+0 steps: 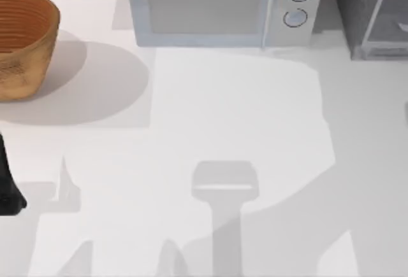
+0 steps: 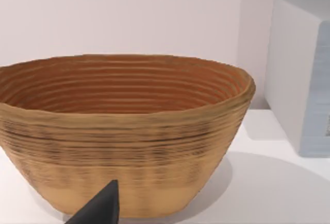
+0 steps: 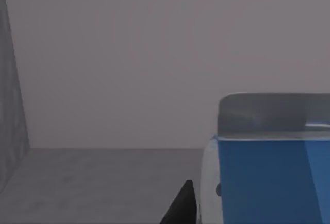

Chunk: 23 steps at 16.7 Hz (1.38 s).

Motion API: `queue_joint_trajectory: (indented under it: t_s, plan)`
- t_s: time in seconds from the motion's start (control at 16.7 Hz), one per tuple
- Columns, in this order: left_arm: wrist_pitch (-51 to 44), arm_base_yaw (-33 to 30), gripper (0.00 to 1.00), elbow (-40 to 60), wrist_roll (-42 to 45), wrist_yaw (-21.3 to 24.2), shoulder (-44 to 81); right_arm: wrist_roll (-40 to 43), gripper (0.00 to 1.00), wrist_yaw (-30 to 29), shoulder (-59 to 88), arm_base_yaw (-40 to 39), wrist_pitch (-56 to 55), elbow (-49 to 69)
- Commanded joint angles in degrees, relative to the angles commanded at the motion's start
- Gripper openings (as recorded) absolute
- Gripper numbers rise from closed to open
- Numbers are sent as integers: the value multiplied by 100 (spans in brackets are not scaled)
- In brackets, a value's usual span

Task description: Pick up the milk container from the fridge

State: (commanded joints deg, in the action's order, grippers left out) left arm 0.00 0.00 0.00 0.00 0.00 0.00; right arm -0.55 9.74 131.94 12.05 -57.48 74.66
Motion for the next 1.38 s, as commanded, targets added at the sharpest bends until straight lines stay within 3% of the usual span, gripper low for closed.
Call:
queue_joint_trajectory:
  t_s: [0.3,0.78,1.38]
  plan:
    - [0,0,100,0,0,0,0,-2,0,78,-186,21,-205,-407]
    - [0,0,100,0,0,0,0,-20,0,290,-1280,267,-1249,-2585]
    - [0,0,100,0,0,0,0,-19,0,256,-1928,164,-990,-2923]
